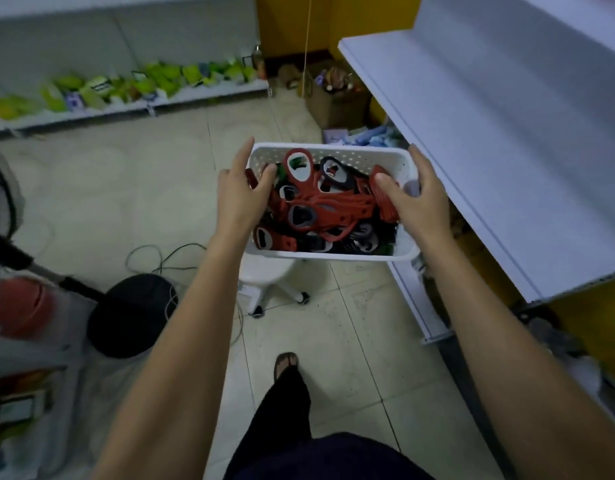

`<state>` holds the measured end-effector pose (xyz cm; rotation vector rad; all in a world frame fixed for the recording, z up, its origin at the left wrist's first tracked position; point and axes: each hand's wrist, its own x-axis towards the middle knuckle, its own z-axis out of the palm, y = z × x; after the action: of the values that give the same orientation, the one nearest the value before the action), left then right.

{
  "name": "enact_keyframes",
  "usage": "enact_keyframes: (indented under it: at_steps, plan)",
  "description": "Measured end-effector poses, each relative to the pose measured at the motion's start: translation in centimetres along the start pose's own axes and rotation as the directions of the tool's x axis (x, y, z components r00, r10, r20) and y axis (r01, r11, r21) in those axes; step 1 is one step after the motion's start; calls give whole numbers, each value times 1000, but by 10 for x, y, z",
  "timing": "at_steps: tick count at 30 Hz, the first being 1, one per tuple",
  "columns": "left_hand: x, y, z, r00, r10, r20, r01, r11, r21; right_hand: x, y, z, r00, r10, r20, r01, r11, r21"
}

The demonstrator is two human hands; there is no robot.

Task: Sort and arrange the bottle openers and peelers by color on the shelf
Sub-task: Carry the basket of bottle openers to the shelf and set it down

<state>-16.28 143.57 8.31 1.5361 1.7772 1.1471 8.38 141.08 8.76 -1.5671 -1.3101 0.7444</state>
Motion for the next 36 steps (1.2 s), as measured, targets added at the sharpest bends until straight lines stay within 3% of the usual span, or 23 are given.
enact_keyframes:
  at_steps: [5, 15, 26, 36]
  plan:
    - [116, 8, 21, 994, 65, 87, -66, 998, 1, 90, -12, 28, 991, 58, -120, -62, 998, -30]
    - [290, 5, 109, 984, 52, 169, -48, 999, -25, 260, 9, 56, 981, 99, -169, -109, 993, -48]
    - [459, 19, 224, 988, -100, 114, 106, 993, -47, 489, 56, 68, 993, 118, -26, -120, 987, -110]
    - [581, 32, 290, 972, -159, 176, 165, 986, -21, 632, 88, 87, 986, 160, -38, -164, 972, -166]
